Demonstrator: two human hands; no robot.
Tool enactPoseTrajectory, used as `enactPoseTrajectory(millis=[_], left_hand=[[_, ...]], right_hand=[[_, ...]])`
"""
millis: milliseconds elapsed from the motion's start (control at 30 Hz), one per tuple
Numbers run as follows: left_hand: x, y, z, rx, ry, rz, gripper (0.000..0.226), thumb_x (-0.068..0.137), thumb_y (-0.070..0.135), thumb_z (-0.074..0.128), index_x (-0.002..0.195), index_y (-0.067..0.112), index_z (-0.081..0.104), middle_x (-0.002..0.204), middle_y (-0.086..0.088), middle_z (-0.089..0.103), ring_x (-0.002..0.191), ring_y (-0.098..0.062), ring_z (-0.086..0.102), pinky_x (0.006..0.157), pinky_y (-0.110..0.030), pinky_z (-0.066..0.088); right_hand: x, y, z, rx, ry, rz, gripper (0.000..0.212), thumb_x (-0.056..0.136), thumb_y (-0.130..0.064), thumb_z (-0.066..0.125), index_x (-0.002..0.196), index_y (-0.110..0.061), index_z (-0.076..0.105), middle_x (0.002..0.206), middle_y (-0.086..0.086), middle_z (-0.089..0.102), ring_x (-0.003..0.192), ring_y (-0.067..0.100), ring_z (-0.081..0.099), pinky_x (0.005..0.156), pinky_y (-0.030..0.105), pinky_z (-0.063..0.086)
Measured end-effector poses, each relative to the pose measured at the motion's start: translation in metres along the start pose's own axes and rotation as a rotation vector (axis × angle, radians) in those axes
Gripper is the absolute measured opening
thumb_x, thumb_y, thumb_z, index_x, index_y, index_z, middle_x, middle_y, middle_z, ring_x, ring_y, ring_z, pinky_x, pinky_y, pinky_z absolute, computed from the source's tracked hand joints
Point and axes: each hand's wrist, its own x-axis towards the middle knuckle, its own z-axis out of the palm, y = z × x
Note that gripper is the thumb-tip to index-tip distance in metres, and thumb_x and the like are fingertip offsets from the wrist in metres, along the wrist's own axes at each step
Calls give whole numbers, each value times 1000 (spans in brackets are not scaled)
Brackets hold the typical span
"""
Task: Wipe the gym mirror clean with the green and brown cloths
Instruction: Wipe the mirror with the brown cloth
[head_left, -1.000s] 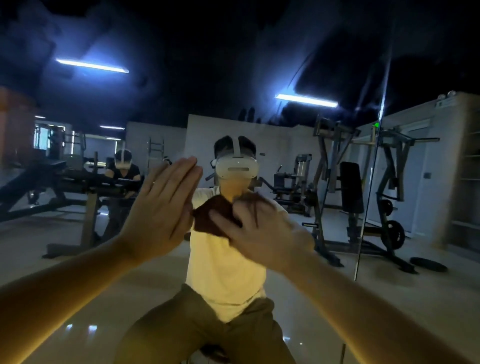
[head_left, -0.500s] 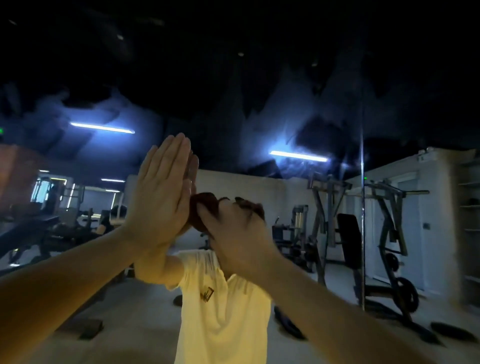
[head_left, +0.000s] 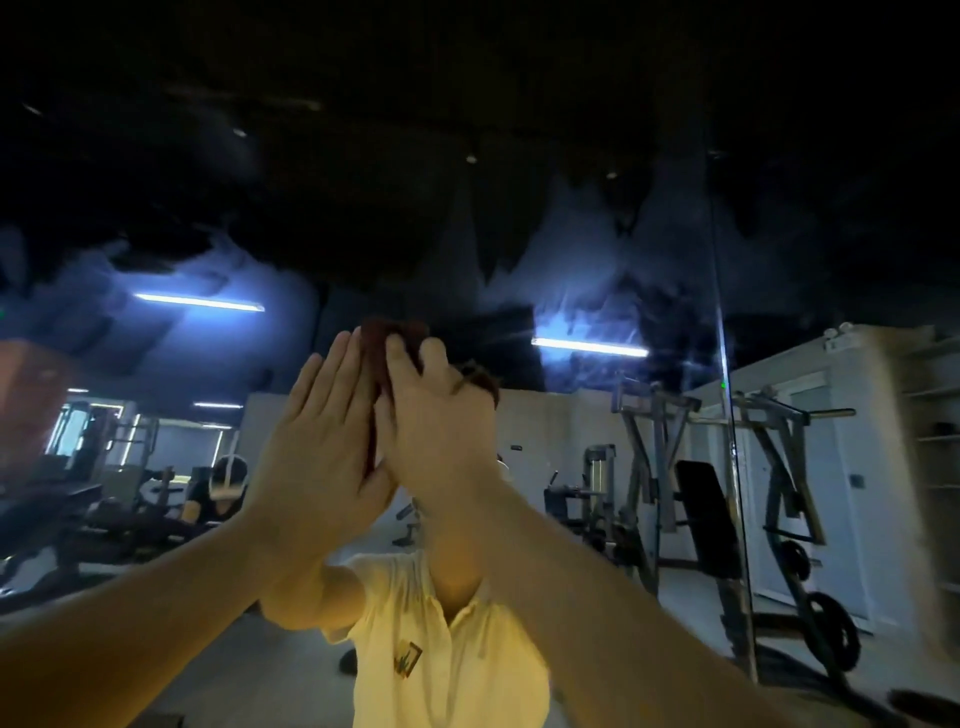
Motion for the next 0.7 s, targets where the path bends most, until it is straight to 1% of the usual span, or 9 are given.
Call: enactPoseTrajectory(millis=[100, 200, 267, 367, 433, 500, 567, 633, 700], left_hand=[[-2, -3, -1, 27, -20, -38, 85, 105, 61, 19, 163, 0, 8, 172, -19, 5, 160, -27, 1, 129, -51, 11], [-3, -2, 0, 39, -40, -42, 87, 105, 63, 18, 163, -1, 8, 172, -18, 3, 160, -28, 1, 129, -52, 13], [-3, -2, 1, 36, -52, -37, 87, 105, 63, 19, 163, -1, 7, 172, -18, 2, 160, -28, 0, 129, -53, 14], [-4, -2, 3, 51, -52, -43, 87, 105, 64, 19, 163, 0, 6, 172, -18, 1, 160, -28, -1, 129, -53, 14], [-4, -3, 3, 48, -46, -43, 87, 105, 64, 18, 163, 0, 6, 172, -18, 1, 160, -28, -1, 129, -52, 12], [-3, -3, 2, 38, -31, -37, 87, 105, 64, 19, 163, -1, 7, 172, -18, 3, 160, -28, 0, 129, -51, 12], [-4, -1, 2, 32, -15, -29, 87, 105, 63, 21, 162, -2, 10, 171, -19, 6, 160, -28, 2, 129, -50, 11], [-5, -1, 3, 38, -16, -28, 87, 105, 62, 23, 162, -1, 10, 172, -19, 5, 160, -27, 1, 130, -49, 9], [-5, -2, 3, 51, -36, -38, 87, 104, 63, 22, 163, 0, 8, 172, -18, 2, 160, -27, -1, 130, -49, 8]], right_hand=[[1, 67, -16, -101, 32, -75, 63, 100, -41, 54, 155, -23, 28, 136, 10, 45, 95, 22, 63, 69, 31, 48], [-9, 150, -42, -156, 160, 223, 48, 104, -34, 44, 149, -20, 37, 131, 15, 50, 86, 23, 63, 68, 32, 50], [-14, 182, -54, -180, 230, 484, 48, 106, -33, 40, 150, -15, 40, 130, 19, 50, 90, 29, 64, 73, 36, 50], [0, 156, -44, -100, 305, 723, 54, 103, -30, 47, 154, -17, 36, 135, 19, 47, 99, 30, 64, 86, 42, 57], [8, 107, -23, -38, 304, 627, 56, 99, -33, 47, 152, -21, 34, 132, 14, 48, 91, 21, 63, 78, 35, 57], [9, 56, -10, 0, 219, 375, 53, 99, -37, 45, 149, -23, 35, 126, 9, 50, 87, 18, 61, 73, 31, 56], [-1, 28, -12, -23, 59, 67, 55, 102, -39, 49, 152, -23, 32, 128, 9, 48, 94, 20, 61, 75, 33, 54], [-9, 45, -23, -127, -54, -136, 63, 103, -39, 52, 158, -23, 25, 137, 10, 44, 103, 23, 60, 80, 35, 51], [-14, 92, -37, -214, -69, -70, 62, 104, -36, 52, 158, -23, 24, 140, 12, 43, 99, 21, 61, 78, 33, 50]])
